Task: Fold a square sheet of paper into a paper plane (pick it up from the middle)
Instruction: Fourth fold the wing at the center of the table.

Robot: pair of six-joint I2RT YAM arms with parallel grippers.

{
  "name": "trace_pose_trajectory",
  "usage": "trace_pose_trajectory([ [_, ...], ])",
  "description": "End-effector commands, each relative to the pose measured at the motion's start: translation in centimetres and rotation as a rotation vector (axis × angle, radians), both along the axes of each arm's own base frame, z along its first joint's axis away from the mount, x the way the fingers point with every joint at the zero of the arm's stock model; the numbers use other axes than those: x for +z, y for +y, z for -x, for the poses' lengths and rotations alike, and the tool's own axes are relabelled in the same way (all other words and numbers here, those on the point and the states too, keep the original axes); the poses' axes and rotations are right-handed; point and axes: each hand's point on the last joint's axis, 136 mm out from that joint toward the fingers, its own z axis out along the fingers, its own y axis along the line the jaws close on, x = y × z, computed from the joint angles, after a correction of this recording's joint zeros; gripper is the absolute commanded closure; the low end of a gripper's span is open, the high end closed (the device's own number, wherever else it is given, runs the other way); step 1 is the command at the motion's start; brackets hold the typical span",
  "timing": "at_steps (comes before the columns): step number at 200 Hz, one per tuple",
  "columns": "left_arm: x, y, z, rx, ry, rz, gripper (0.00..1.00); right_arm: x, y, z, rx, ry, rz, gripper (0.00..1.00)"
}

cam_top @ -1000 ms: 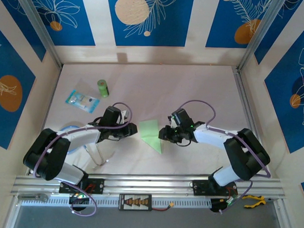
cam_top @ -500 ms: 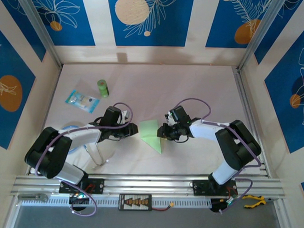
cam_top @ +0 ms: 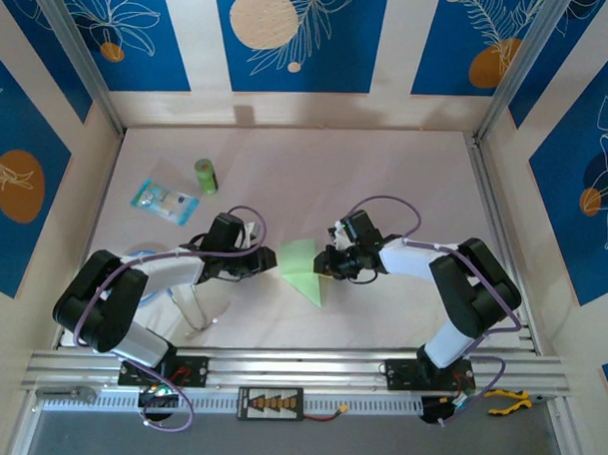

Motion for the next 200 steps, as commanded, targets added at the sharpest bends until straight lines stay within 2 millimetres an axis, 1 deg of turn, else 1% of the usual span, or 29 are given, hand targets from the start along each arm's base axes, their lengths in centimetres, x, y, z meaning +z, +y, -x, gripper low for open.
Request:
trace_pose_trajectory([
  [1,0.3,-0.3,-0.4,0.000,-0.001,0.028,0.72,-0.1,0.3,0.3,0.029,0.014,-0.028,0.81],
  [45,0.3,-0.3,-0.5,0.003,0.004,0.032,0.72,-0.1,0.5,0.5,0.042,0.013,-0.044,0.82],
  [59,0.1,-0.3,-0.5,0.004,0.004,0.029,0.71,-0.1,0.6,0.5,0.048,0.010,-0.056,0.84],
  [114,0.1,-0.4,-0.5,0.005,0.007,0.035,0.71,-0.3,1.1,0.9,0.074,0.028,-0.086,0.82],
  [129,0.1,-0.5,-0.6,0.007,0.010,0.040,0.71,-0.3,1.1,0.9,0.080,0.030,-0.088,0.84],
  [137,0.2,-0.5,-0.7,0.007,0.011,0.043,0.71,-0.2,1.1,0.9,0.081,0.024,-0.091,0.85],
  [151,0.3,-0.6,-0.8,0.008,0.015,0.049,0.71,0.1,1.2,1.0,0.087,0.019,-0.099,0.90],
  [170,0.6,-0.7,-1.1,0.014,0.018,0.066,0.70,0.8,1.4,1.0,0.095,0.000,-0.122,0.93],
  [176,0.7,-0.7,-1.3,0.014,0.020,0.071,0.67,1.1,1.5,1.0,0.097,-0.006,-0.131,0.93],
  [200,0.6,-1.0,-1.6,0.011,0.046,0.097,0.63,1.9,1.7,1.1,0.103,-0.021,-0.165,0.94],
])
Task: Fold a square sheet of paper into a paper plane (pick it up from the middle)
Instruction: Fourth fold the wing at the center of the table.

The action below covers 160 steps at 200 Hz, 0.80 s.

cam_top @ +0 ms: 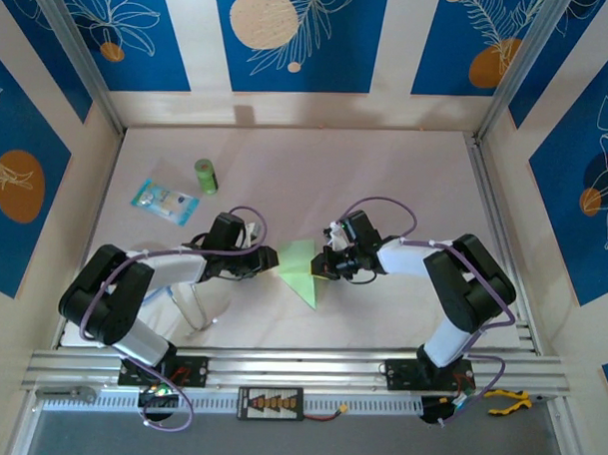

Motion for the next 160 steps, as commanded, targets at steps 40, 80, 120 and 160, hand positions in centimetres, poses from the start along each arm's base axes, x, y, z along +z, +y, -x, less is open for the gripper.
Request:
trace_pose_trajectory([
  [40,0.9,-0.9,-1.8,0.029,0.038,0.112,0.57,2.7,0.4,0.7,0.023,-0.030,-0.145,0.97],
  [80,0.5,-1.3,-2.1,0.038,0.064,0.149,0.56,3.8,0.0,0.8,0.015,-0.048,-0.193,0.99],
  [120,0.5,-1.8,-2.2,0.032,0.077,0.180,0.56,4.5,-0.3,0.8,0.005,-0.057,-0.226,1.00],
  [160,0.7,-2.3,-2.6,0.024,0.079,0.210,0.57,4.7,-0.5,0.8,0.002,-0.059,-0.237,1.00],
])
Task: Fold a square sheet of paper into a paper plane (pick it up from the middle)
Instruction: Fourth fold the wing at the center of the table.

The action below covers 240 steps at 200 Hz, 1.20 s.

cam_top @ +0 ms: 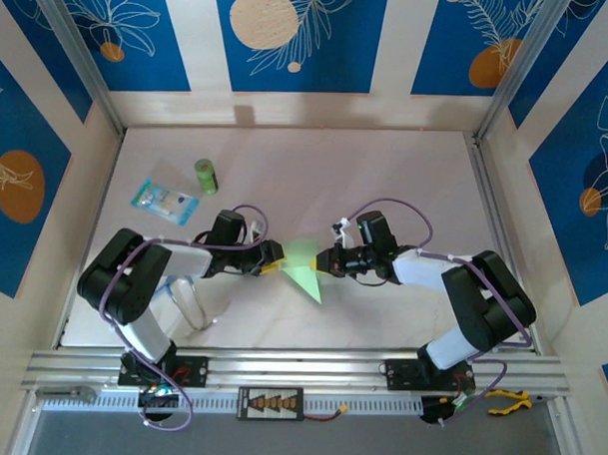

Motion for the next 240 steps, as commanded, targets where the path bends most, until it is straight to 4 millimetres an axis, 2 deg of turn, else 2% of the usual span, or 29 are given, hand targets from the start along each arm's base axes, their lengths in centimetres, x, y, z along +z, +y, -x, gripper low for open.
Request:
trace_pose_trajectory([
  [1,1.3,-0.8,-1.1,-0.008,-0.022,0.059,0.57,0.6,0.0,0.5,0.014,0.005,-0.033,1.00],
  [53,1.0,-1.4,-1.7,-0.007,-0.004,0.091,0.63,0.7,0.0,0.6,0.015,0.005,-0.042,1.00],
  [120,0.4,-1.5,-1.8,-0.001,0.012,0.099,0.64,0.9,-0.1,0.6,0.016,0.005,-0.059,1.00],
  [140,0.6,-1.8,-2.1,-0.002,0.006,0.117,0.70,0.8,-0.1,0.6,0.016,0.005,-0.060,0.99],
  [171,0.6,-1.6,-2.3,0.022,-0.002,0.119,0.88,0.1,-0.6,0.7,-0.001,0.008,-0.023,0.98],
  [196,0.8,-1.0,-2.5,0.062,-0.032,0.100,1.00,-1.6,-1.7,0.7,-0.032,0.025,0.075,0.90],
  [221,1.6,-0.4,-2.5,0.097,-0.062,0.093,1.00,-2.1,-2.8,0.8,-0.064,0.016,0.170,0.73],
  [240,1.8,0.1,-2.3,0.130,-0.073,0.080,1.00,-2.0,-4.1,0.5,-0.120,-0.020,0.235,0.67],
])
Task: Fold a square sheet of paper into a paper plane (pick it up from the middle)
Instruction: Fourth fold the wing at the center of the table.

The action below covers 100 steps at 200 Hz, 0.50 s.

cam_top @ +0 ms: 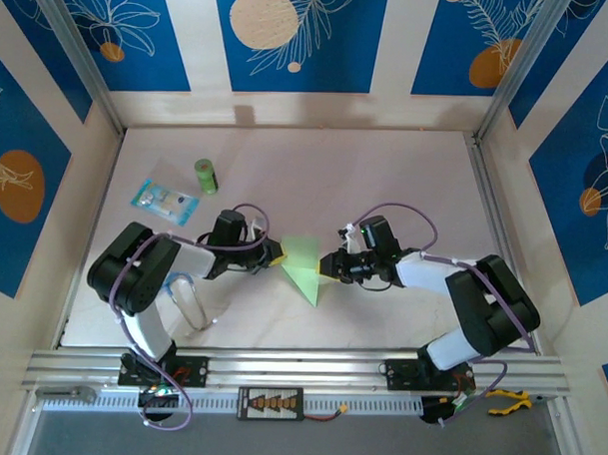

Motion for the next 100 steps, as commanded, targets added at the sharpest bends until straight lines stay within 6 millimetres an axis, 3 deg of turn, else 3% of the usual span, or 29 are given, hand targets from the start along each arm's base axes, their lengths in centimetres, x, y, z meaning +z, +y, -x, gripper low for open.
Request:
trace_pose_trajectory([
  [1,1.4,0.7,-0.7,0.061,-0.063,-0.003,1.00,0.0,-1.9,-0.1,-0.055,-0.046,0.116,0.66],
  [49,2.1,1.3,0.2,0.143,-0.081,-0.019,1.00,2.1,-4.0,-0.3,-0.123,-0.165,0.217,0.57],
  [100,2.6,1.1,0.9,0.212,-0.080,-0.061,1.00,3.5,-2.2,1.0,-0.008,-0.496,0.337,0.58],
])
